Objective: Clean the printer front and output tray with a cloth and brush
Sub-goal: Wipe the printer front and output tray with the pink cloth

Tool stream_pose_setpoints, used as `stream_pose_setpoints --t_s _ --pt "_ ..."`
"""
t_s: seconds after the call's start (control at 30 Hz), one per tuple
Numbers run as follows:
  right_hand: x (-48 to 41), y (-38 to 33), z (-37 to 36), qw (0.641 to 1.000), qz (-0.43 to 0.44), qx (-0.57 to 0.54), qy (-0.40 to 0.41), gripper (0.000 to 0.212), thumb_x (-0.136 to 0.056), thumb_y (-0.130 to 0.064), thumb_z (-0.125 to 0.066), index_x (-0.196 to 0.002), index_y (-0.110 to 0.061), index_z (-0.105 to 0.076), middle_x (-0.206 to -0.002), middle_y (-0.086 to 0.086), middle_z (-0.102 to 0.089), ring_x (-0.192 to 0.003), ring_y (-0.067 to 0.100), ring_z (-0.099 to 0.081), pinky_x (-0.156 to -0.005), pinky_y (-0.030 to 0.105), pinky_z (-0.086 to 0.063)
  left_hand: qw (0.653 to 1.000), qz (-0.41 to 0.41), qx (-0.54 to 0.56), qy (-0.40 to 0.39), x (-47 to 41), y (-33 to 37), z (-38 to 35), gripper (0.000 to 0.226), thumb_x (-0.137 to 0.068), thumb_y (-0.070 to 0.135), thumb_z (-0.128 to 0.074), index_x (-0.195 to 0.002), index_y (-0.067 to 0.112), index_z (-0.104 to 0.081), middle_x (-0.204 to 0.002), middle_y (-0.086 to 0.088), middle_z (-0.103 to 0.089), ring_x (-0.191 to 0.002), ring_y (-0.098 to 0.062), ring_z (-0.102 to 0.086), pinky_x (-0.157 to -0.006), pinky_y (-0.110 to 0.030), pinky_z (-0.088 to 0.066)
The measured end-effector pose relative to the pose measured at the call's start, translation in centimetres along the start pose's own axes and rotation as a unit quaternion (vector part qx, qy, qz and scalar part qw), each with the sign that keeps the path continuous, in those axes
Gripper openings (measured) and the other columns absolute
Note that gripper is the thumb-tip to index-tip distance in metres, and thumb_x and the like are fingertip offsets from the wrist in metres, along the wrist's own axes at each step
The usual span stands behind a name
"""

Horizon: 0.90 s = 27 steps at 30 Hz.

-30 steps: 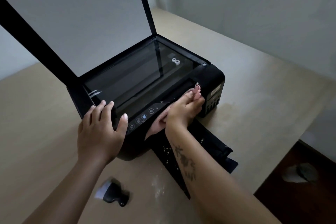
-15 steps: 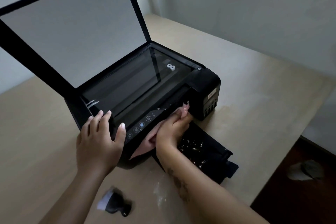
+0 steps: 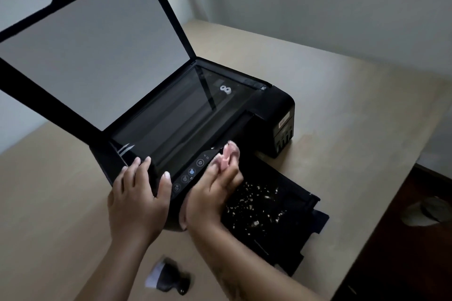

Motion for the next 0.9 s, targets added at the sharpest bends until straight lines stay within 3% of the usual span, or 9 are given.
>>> stream_pose_setpoints --t_s 0.07,0.17,0.27,0.37,0.5,0.6,0.77,0.83,0.9 --pt "-2.7 -1.3 -0.1 0.998 0.034 0.005 0.044 0.043 -0.099 -0.027 -0.042 -0.142 -0.024 -0.042 -0.133 -0.010 -0.040 -0.120 -0.003 -0.043 -0.102 0.013 -0.034 1.000 -0.003 -0.001 0.000 0.0 -0.1 -0.2 0.074 -0.086 0.063 -0.024 -0.147 0.023 -0.038 -0.157 -0.001 -0.031 -0.145 -0.023 -0.020 -0.115 -0.047 -0.021" --pt "-5.5 2.0 0.5 0.977 -0.163 -0.052 0.124 0.037 -0.103 -0.027 -0.039 -0.138 -0.034 -0.049 -0.135 -0.001 -0.052 -0.115 0.014 -0.053 -0.102 0.022 -0.037 1.000 -0.005 -0.004 0.005 0.0 -0.2 -0.3 0.072 -0.087 0.062 -0.025 -0.146 0.024 -0.038 -0.157 -0.001 -0.032 -0.145 -0.024 -0.020 -0.115 -0.047 -0.021" --pt "0.3 5.1 -0.5 0.961 -0.272 -0.028 0.041 0.040 -0.103 -0.043 -0.032 -0.142 -0.044 -0.037 -0.144 -0.002 -0.045 -0.131 0.017 -0.046 -0.115 0.036 -0.034 1.000 -0.003 -0.003 0.007 -0.2 -0.1 -0.2 0.071 -0.087 0.061 -0.026 -0.145 0.023 -0.040 -0.156 -0.002 -0.033 -0.144 -0.026 -0.023 -0.113 -0.047 -0.022" --pt "4.0 3.8 -0.6 0.981 -0.187 -0.047 0.005 0.038 -0.104 -0.036 -0.031 -0.140 -0.049 -0.032 -0.150 -0.015 -0.034 -0.141 0.003 -0.032 -0.115 0.017 -0.025 1.000 -0.003 -0.006 0.008 -0.1 -0.1 -0.3 0.073 -0.087 0.062 -0.025 -0.146 0.022 -0.039 -0.157 -0.002 -0.032 -0.144 -0.026 -0.022 -0.113 -0.048 -0.023" --pt "0.5 0.0 -0.6 1.000 0.002 0.023 0.010 0.051 -0.101 -0.028 -0.035 -0.151 -0.017 -0.028 -0.160 0.000 -0.024 -0.149 0.012 -0.017 -0.122 0.026 -0.014 1.000 -0.002 -0.003 0.018 -0.1 -0.2 -0.2 0.075 -0.085 0.064 -0.023 -0.146 0.023 -0.040 -0.157 -0.002 -0.033 -0.144 -0.025 -0.022 -0.114 -0.047 -0.021" --pt "1.5 1.2 -0.8 0.999 -0.040 0.009 0.013 0.048 -0.105 -0.025 -0.035 -0.152 -0.019 -0.025 -0.161 -0.003 -0.020 -0.150 0.010 -0.013 -0.124 0.032 -0.011 1.000 -0.001 -0.007 0.016 -0.2 -0.3 -0.4 0.074 -0.086 0.063 -0.025 -0.146 0.023 -0.040 -0.157 -0.001 -0.033 -0.144 -0.025 -0.023 -0.114 -0.046 -0.022" --pt "6.2 1.4 -1.3 0.982 0.007 -0.014 -0.191 0.056 -0.102 -0.044 -0.027 -0.150 -0.047 0.002 -0.159 -0.025 0.020 -0.146 -0.003 0.019 -0.121 0.031 0.006 1.000 -0.005 -0.004 0.015 -0.1 -0.4 -0.3 0.071 -0.087 0.061 -0.027 -0.146 0.023 -0.039 -0.157 -0.001 -0.033 -0.145 -0.024 -0.022 -0.114 -0.046 -0.021" --pt "3.8 1.0 -1.7 0.985 0.010 -0.002 -0.170 0.055 -0.104 -0.038 -0.029 -0.151 -0.039 0.000 -0.159 -0.022 0.018 -0.145 -0.005 0.019 -0.123 0.031 0.007 1.000 -0.005 -0.003 0.014 -0.2 -0.4 -0.3 0.070 -0.088 0.061 -0.028 -0.147 0.024 -0.038 -0.157 -0.001 -0.031 -0.145 -0.024 -0.021 -0.114 -0.046 -0.020" --pt "1.9 2.1 -1.9 0.989 -0.066 -0.003 -0.130 0.054 -0.105 -0.032 -0.028 -0.152 -0.032 0.000 -0.157 -0.025 0.014 -0.138 -0.019 0.017 -0.122 0.022 0.009 1.000 0.000 -0.003 0.012 -0.3 -0.4 -0.4 0.071 -0.088 0.061 -0.028 -0.147 0.024 -0.037 -0.158 0.000 -0.030 -0.145 -0.024 -0.020 -0.115 -0.045 -0.019"
Point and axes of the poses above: each hand's wrist, its own x-axis away from the middle knuckle, its own z-axis out of the back of the hand, y = z × x, the point moved 9 cm from there along -x, towards the middle knuckle
